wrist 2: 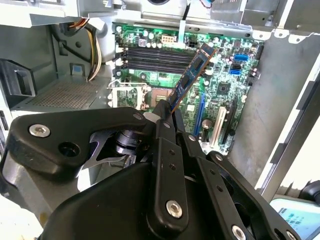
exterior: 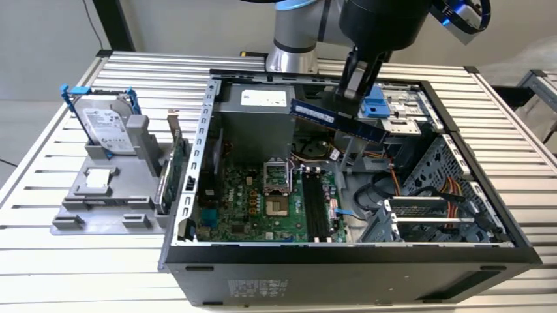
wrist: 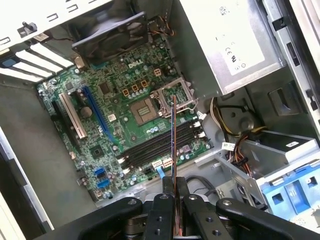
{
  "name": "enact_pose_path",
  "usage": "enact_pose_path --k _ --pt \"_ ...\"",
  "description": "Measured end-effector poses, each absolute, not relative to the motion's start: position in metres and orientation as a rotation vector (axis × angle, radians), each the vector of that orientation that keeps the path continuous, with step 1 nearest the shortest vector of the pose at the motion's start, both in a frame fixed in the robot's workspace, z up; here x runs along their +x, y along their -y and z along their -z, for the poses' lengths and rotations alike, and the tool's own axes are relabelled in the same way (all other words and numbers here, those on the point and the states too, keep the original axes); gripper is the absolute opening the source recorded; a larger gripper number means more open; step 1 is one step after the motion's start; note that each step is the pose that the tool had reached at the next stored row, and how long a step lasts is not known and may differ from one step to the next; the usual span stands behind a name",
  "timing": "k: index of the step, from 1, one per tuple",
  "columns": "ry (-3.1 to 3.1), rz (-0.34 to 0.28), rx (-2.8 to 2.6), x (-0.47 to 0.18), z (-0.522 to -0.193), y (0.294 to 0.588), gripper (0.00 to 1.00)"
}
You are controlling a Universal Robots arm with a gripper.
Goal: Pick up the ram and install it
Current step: 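Pick up the ram and move it above insertion slot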
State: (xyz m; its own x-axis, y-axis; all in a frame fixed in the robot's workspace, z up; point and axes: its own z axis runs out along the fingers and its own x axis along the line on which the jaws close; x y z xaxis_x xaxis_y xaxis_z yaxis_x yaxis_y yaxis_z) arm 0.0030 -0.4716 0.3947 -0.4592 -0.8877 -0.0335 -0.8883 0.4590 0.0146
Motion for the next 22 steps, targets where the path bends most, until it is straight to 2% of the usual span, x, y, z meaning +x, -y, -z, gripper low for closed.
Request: enact_pose_path --k 22 --pt "-2.719 -0.045 -1.528 0.003 -0.3943 0.4716 0.0"
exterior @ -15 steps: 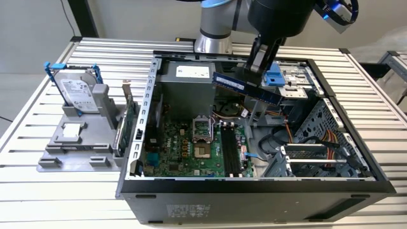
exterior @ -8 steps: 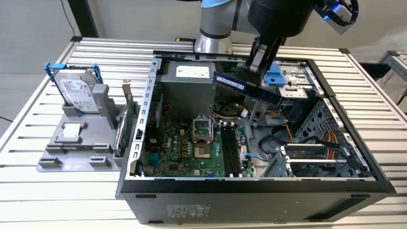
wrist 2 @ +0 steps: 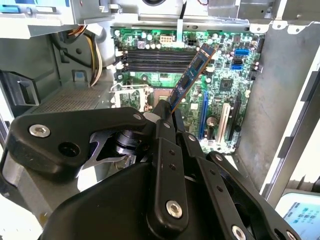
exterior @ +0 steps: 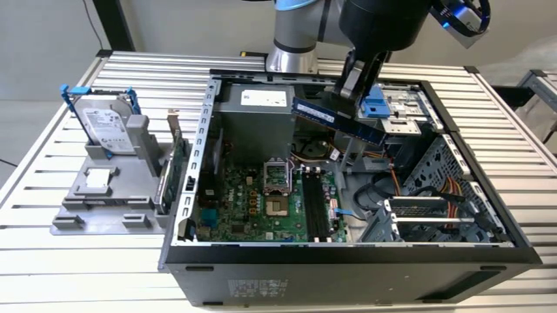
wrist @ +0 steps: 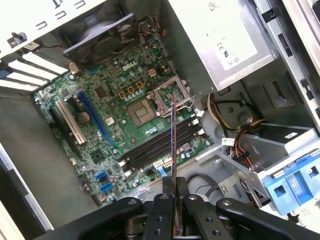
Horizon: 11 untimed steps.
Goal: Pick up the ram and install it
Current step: 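Pick up the ram and move it above insertion slot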
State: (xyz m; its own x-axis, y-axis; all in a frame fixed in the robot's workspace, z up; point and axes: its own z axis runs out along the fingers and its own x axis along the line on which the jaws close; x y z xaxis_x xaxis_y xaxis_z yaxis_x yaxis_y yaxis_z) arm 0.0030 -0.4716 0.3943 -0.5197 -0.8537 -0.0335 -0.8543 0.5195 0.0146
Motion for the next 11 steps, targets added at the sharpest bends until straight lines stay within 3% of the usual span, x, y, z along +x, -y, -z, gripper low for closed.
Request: enact_pose_path --k 11 --pt "-2.742 -0.045 -1.486 0.003 -0.3941 0.4717 0.0"
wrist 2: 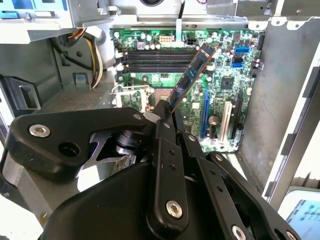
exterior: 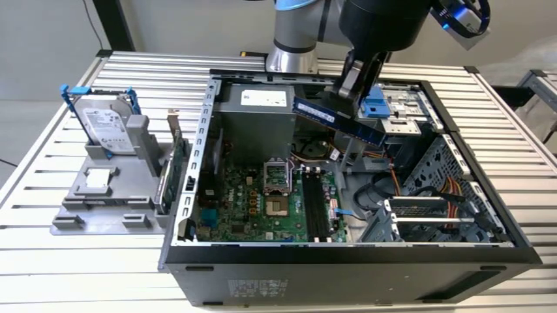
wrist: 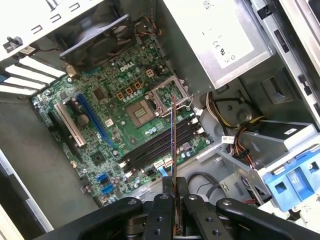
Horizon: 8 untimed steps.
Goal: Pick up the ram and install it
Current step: 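Pick up the ram and move it above insertion slot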
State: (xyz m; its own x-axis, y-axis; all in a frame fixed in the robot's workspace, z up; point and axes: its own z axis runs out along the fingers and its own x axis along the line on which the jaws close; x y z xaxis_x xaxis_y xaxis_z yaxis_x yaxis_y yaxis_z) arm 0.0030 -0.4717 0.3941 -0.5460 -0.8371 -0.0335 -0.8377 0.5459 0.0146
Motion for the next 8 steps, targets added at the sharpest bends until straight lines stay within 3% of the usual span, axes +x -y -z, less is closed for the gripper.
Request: enact_pose_path --k 8 --pt "-2.766 -0.044 -1.439 0.003 -0.394 0.4716 0.0"
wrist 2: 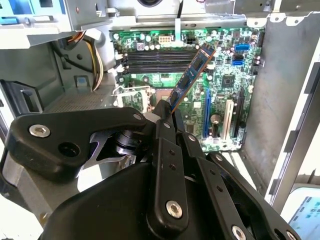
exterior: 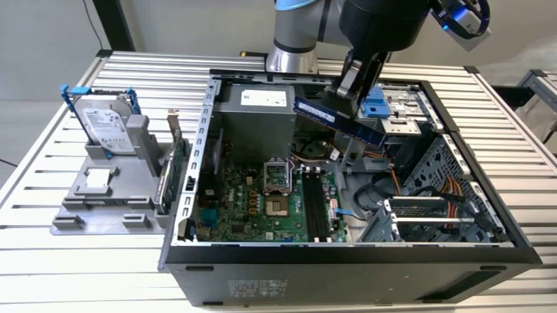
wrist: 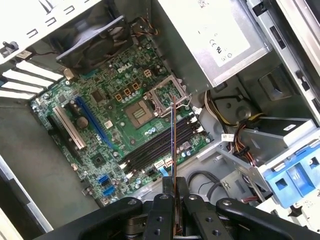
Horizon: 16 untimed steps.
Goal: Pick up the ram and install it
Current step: 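Pick up the ram and move it above insertion slot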
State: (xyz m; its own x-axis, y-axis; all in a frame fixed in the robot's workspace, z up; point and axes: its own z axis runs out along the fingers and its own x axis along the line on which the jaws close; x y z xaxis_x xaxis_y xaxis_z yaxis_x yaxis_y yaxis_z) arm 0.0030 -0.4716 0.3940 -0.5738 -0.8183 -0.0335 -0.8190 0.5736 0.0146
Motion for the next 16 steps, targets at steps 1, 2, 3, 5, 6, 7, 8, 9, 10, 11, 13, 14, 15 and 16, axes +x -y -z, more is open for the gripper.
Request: enact_pose_path --k 1,2,3,5,6,7,8,9,10,11,13,14,15,16 --pt "-2.769 -0.044 -1.433 0.003 -0.394 0.4717 0.0" --pt "-2.772 -0.044 -1.427 0.003 -0.394 0.4717 0.0" --pt "-2.775 -0.044 -1.422 0.003 -0.394 0.4716 0.0" --pt "-2.781 -0.044 -1.41 0.003 -0.394 0.4716 0.0" --pt "-2.784 -0.044 -1.404 0.003 -0.3939 0.4717 0.0" --pt "-2.787 -0.044 -1.398 0.003 -0.394 0.4717 0.0" --pt "-2.79 -0.044 -1.392 0.003 -0.3939 0.4717 0.0" --pt "-2.792 -0.044 -1.387 0.003 -0.3939 0.4717 0.0" --pt "-2.795 -0.044 -1.381 0.003 -0.3939 0.4717 0.0" --pt "-2.798 -0.044 -1.375 0.003 -0.3939 0.4716 0.0" --pt "-2.804 -0.043 -1.363 0.003 -0.3939 0.4717 0.0" --pt "-2.806 -0.043 -1.358 0.003 -0.3939 0.4717 0.0" --pt "-2.809 -0.043 -1.352 0.003 -0.3939 0.4716 0.0" --pt "-2.811 -0.043 -1.347 0.003 -0.3939 0.4716 0.0"
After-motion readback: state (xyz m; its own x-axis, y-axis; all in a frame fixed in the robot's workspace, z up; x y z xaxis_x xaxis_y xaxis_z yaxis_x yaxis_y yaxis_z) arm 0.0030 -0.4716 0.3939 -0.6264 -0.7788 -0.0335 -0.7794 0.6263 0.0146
